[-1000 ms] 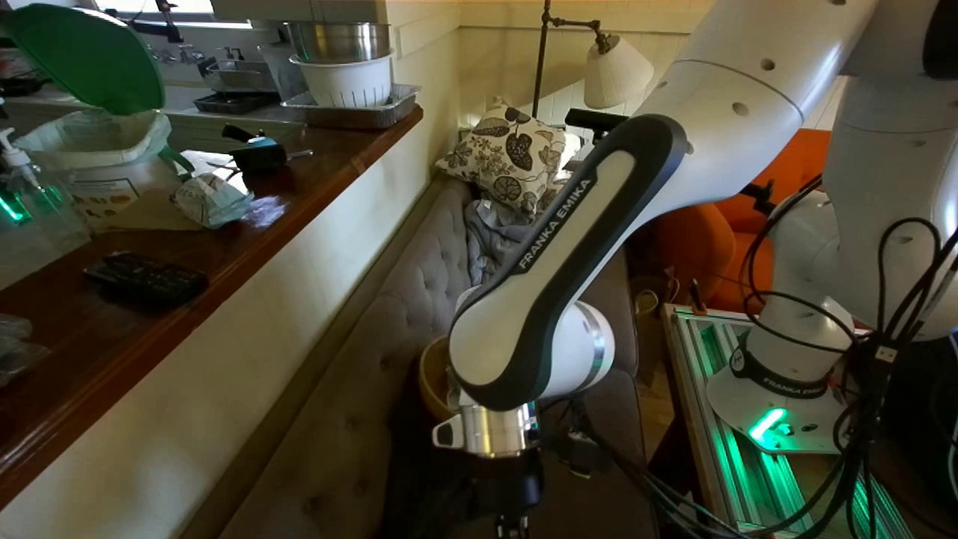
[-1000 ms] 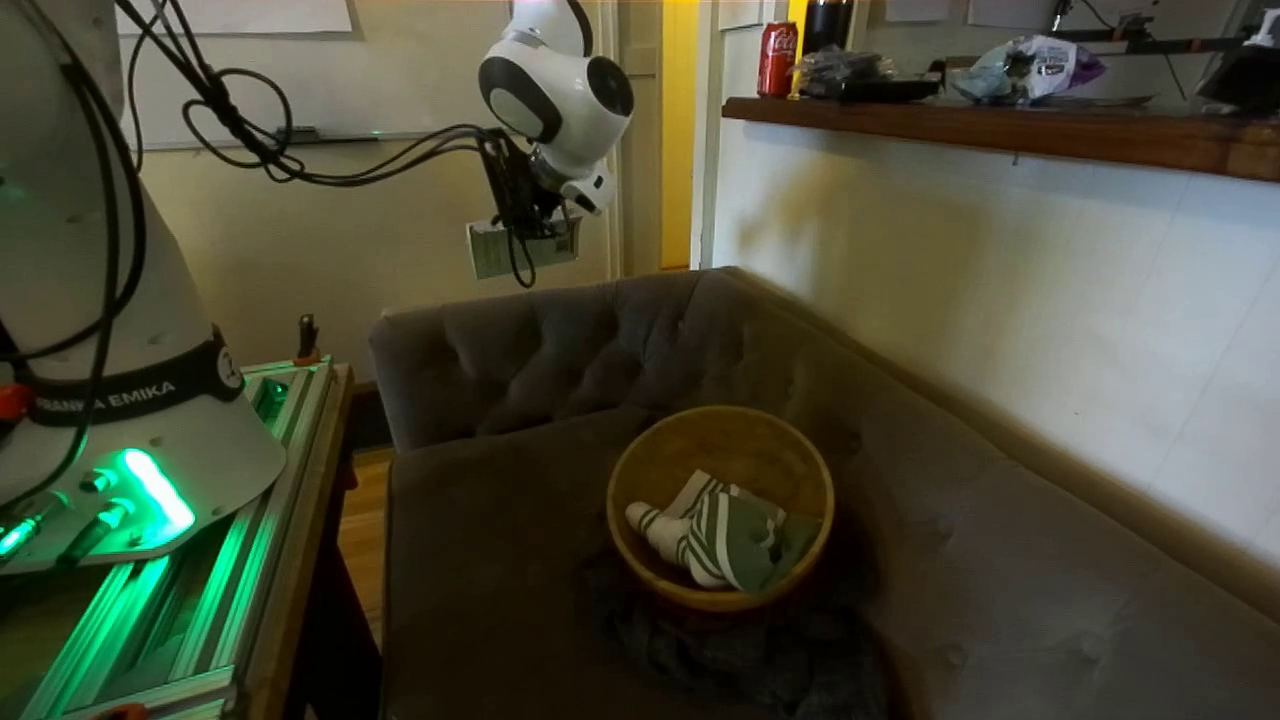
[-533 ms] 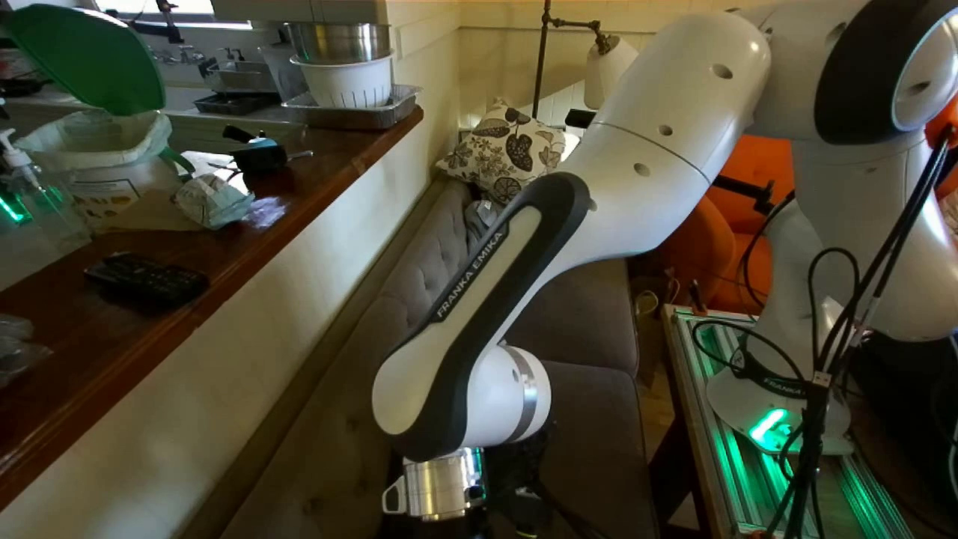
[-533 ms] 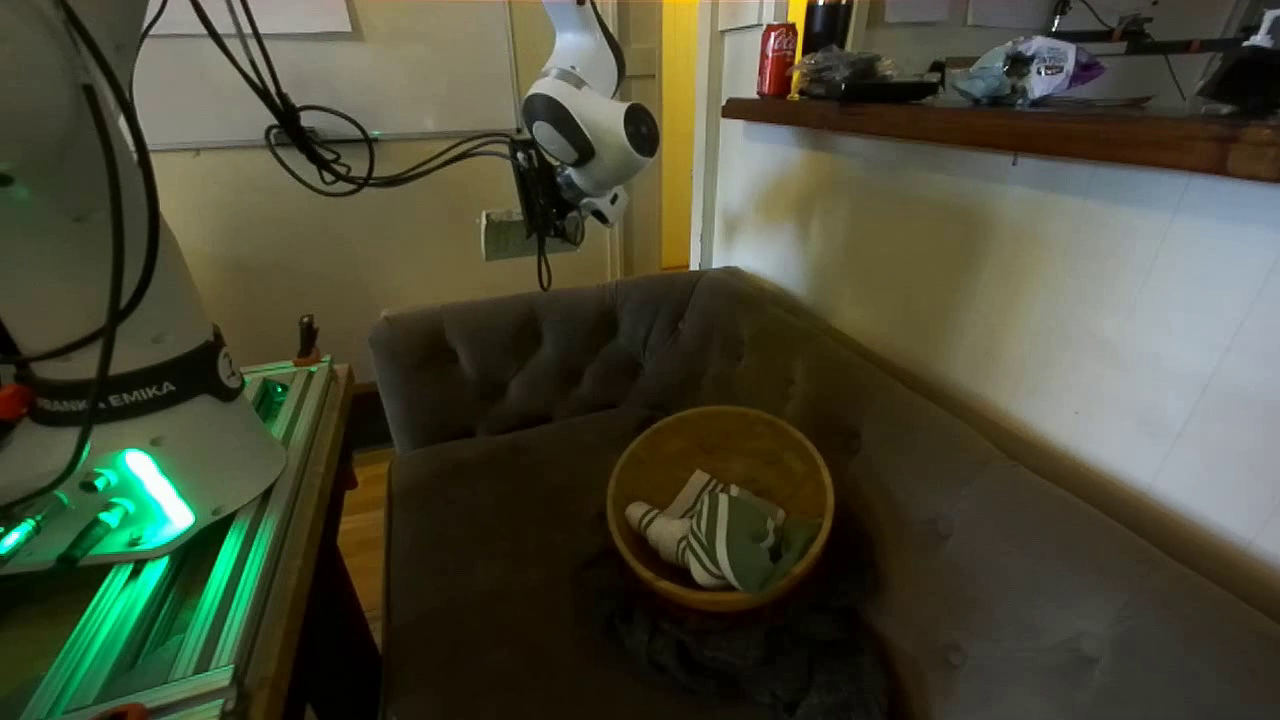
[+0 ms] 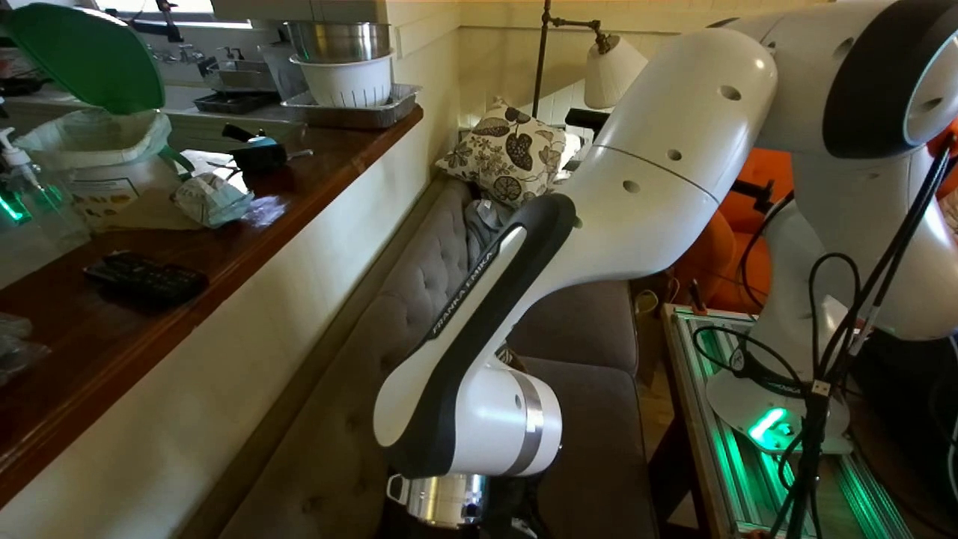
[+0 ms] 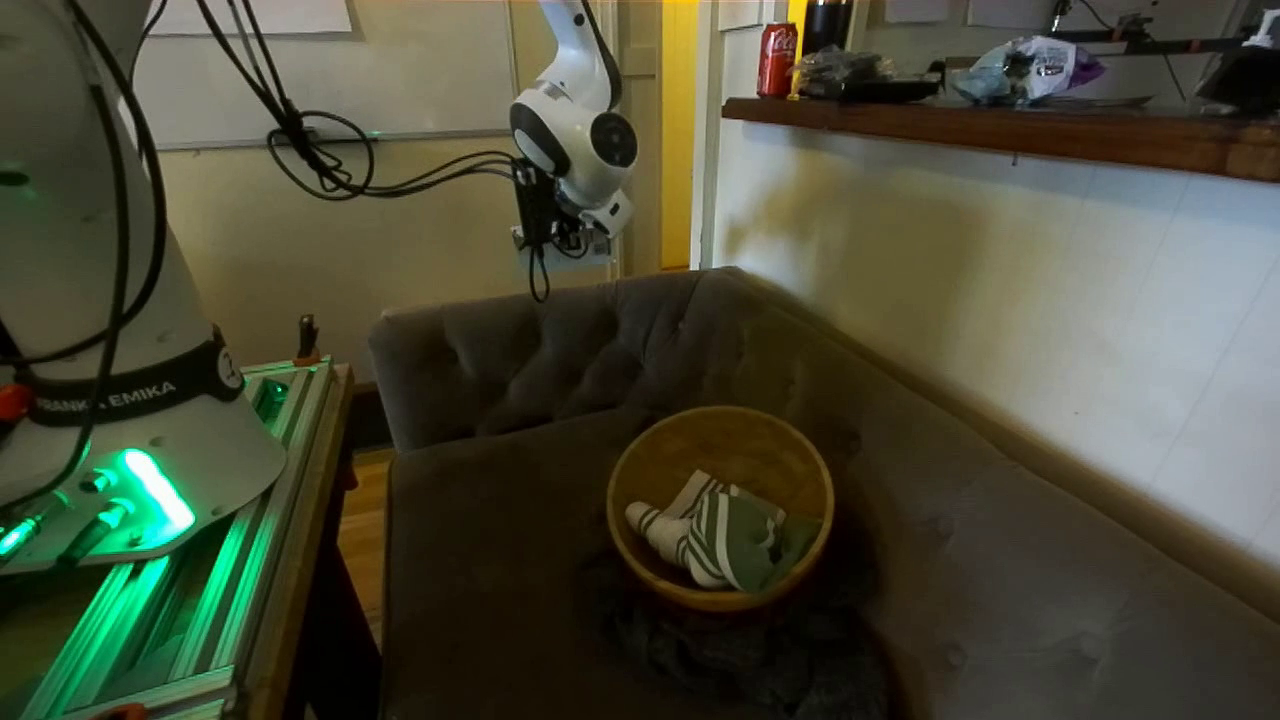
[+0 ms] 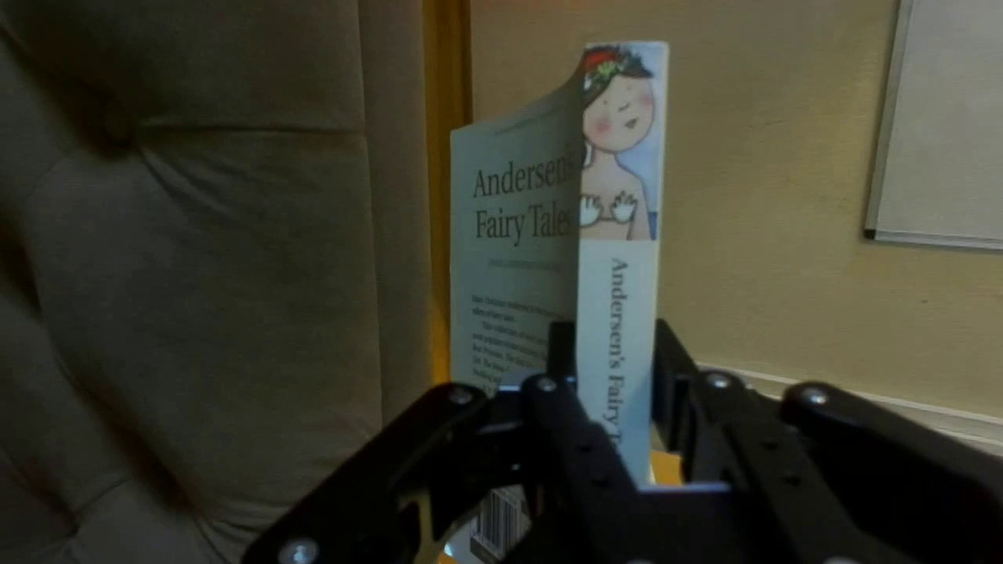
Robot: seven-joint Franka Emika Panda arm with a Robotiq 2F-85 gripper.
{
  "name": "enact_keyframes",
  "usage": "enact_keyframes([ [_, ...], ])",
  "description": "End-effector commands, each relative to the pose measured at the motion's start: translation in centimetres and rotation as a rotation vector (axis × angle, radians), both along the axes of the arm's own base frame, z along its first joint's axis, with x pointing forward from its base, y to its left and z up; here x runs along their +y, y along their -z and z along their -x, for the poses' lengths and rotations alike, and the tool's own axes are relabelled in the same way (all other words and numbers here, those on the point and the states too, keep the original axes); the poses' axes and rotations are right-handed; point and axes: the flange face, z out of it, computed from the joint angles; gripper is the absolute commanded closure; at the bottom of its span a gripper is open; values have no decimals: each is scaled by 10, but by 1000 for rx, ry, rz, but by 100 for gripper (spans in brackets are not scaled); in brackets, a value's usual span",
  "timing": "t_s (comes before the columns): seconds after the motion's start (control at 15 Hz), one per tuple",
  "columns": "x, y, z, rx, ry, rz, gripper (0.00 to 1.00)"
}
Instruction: Put the book on the left armrest
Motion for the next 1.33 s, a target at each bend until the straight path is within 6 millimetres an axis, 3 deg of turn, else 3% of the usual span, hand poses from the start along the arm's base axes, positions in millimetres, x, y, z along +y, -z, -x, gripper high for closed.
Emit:
enact_keyframes([
  [0.0, 21, 14, 0, 43, -34, 0, 94],
  [0.27, 40, 25, 1, 88, -152, -31, 94],
  [0.6, 48, 46, -9, 170, -267, -55, 94],
  [0.93, 46, 68, -26, 149, -251, 26, 94],
  [1.27, 39, 77, -41, 68, -225, 107, 94],
])
